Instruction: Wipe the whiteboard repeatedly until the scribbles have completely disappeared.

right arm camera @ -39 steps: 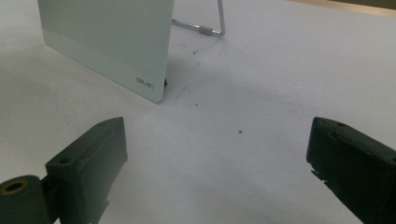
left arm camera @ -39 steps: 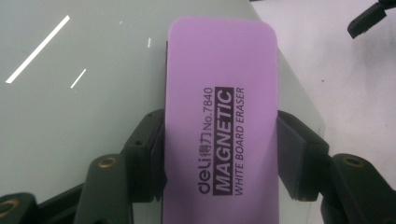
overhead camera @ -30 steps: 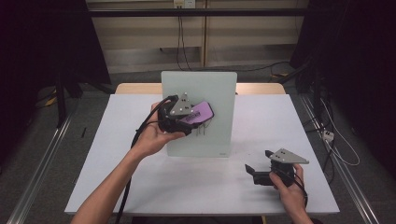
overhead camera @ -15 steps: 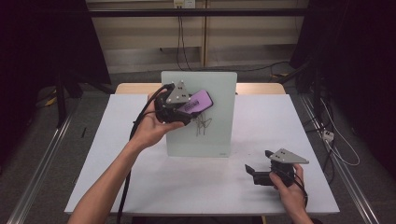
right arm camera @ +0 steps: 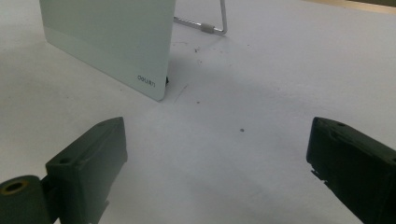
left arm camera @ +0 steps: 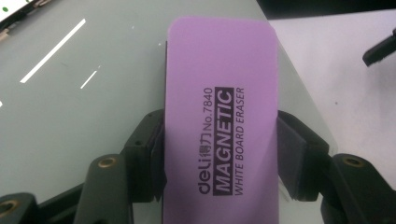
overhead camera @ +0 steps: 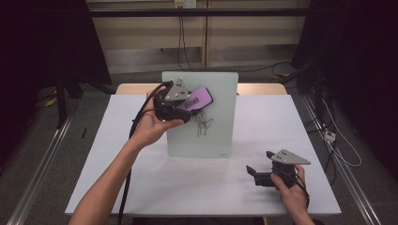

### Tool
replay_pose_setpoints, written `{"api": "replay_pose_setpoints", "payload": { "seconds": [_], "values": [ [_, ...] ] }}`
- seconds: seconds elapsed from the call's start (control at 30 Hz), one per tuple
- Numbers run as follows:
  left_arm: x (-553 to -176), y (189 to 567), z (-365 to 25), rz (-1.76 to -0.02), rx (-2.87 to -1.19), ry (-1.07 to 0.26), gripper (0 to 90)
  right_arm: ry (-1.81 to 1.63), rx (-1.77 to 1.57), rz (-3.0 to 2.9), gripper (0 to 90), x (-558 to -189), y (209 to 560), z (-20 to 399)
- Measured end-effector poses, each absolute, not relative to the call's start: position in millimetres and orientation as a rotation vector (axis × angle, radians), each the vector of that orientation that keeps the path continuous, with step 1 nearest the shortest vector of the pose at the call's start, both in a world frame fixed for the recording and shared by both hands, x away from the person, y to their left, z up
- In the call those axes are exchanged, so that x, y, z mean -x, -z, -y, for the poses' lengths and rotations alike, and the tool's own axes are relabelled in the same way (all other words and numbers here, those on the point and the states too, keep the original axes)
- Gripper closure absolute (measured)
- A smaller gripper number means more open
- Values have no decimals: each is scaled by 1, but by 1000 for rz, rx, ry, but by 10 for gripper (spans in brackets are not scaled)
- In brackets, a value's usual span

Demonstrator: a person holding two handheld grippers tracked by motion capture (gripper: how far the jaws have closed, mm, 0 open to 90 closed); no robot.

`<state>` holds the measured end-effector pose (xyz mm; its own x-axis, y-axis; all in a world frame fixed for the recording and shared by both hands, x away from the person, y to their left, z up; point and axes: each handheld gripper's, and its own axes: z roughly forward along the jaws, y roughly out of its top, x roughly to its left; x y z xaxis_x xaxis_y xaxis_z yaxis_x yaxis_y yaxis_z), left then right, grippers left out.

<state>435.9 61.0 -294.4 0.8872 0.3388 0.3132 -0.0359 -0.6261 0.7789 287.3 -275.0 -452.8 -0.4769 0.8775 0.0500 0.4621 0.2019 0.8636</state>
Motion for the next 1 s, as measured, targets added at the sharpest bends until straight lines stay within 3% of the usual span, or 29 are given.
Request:
{"api": "replay_pose_setpoints", "payload": {
  "seconds": [0.6,1.0],
  "values": [
    [-414,345,-51,-158,-2302,-501,409,-1205,-1244,-2026,56,-288,453,275],
    [-420,320,-60,-251,-2245,-560,408,-1207,-1245,-2025,56,-288,453,275]
  ]
}}
